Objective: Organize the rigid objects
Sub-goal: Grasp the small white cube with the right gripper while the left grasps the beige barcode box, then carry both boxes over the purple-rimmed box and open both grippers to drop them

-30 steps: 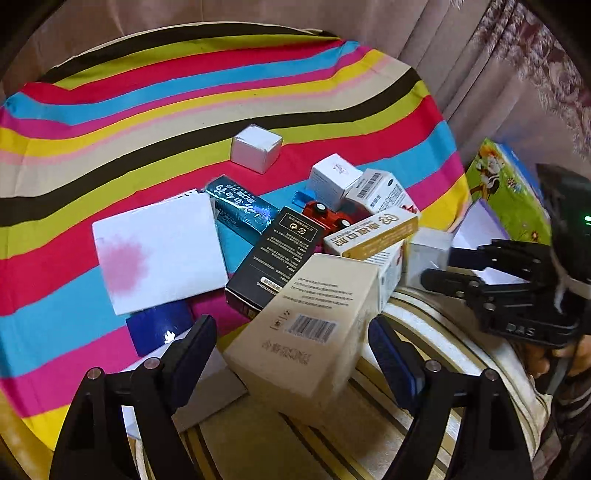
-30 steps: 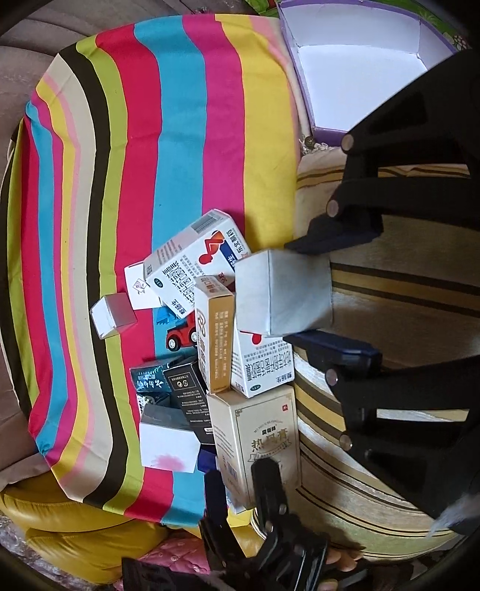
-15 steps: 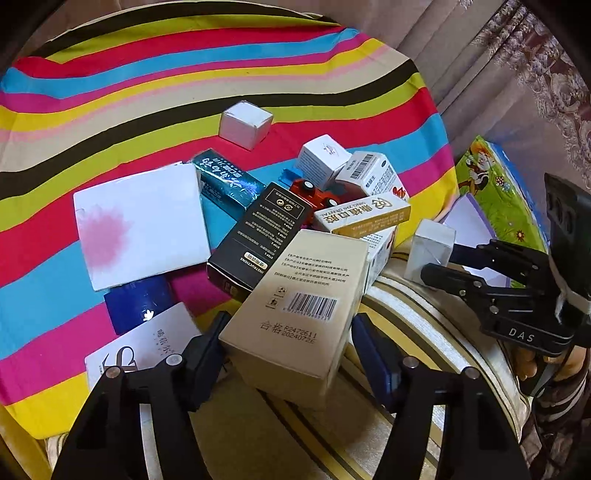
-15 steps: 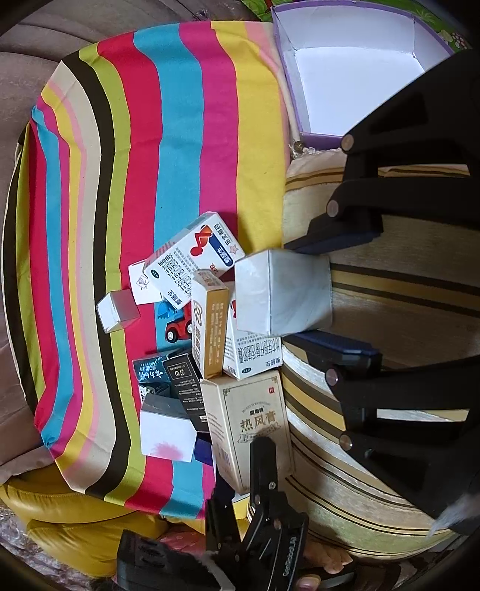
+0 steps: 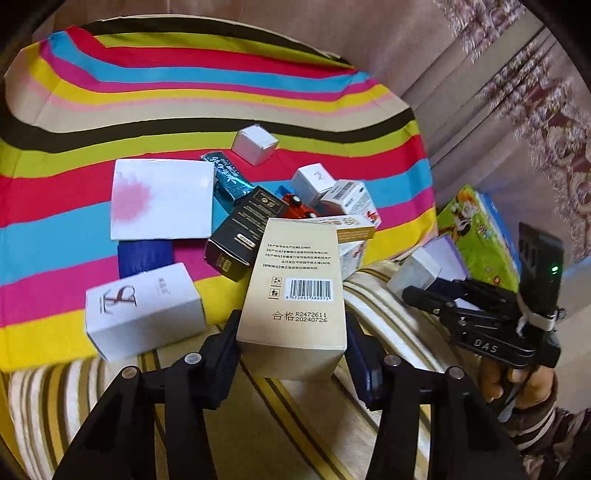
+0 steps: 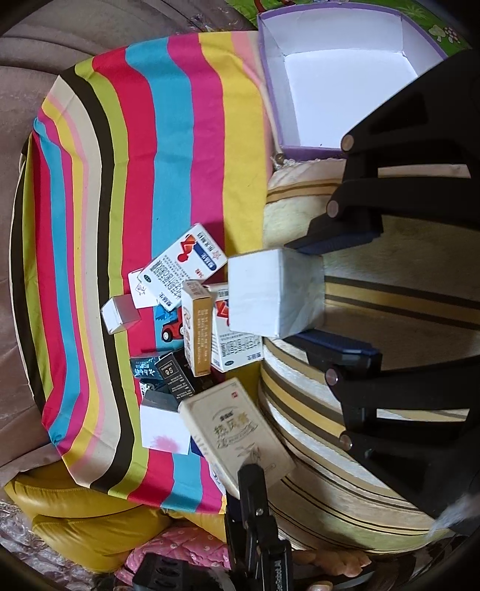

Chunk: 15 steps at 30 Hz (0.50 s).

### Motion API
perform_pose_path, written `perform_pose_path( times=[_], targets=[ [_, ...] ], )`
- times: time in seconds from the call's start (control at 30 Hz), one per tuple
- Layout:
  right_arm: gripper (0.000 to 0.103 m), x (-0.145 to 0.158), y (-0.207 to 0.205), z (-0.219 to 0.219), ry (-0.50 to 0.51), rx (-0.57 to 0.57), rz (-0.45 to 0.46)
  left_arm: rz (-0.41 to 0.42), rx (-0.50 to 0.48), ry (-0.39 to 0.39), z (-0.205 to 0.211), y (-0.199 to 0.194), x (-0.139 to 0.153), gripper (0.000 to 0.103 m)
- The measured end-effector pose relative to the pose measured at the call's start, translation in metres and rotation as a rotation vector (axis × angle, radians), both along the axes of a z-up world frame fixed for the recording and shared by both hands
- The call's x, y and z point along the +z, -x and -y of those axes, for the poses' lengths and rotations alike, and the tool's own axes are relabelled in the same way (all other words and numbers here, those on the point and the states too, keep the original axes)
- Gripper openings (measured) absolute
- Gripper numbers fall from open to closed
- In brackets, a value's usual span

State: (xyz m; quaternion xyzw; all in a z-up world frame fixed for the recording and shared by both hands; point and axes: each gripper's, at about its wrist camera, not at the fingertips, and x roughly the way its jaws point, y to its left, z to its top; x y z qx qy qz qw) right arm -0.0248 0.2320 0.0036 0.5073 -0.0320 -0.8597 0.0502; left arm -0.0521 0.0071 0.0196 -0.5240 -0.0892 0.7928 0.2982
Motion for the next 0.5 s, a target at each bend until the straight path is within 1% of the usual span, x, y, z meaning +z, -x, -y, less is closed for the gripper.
perform_pose_path(
  times=[0.2,0.4,0.5],
  targets=[
    [0.044,0.006,-0.013,-0.014,0.023,-0.038,-0.012,-0.016,-0.007,-0.052,-0.008,-0.016,0.01,0.052],
    [0.044,0.009,-0.026,-0.037,0.046,-0.091,-0.014,-0.015,-0.059,-0.098,-0.038,-0.023,0.014,0.052],
    [0.044,0.01,-0.033,-0.049,0.049,-0.116,-0.015,-0.023,-0.081,-0.072,-0.052,-0.028,0.013,0.051]
  ],
)
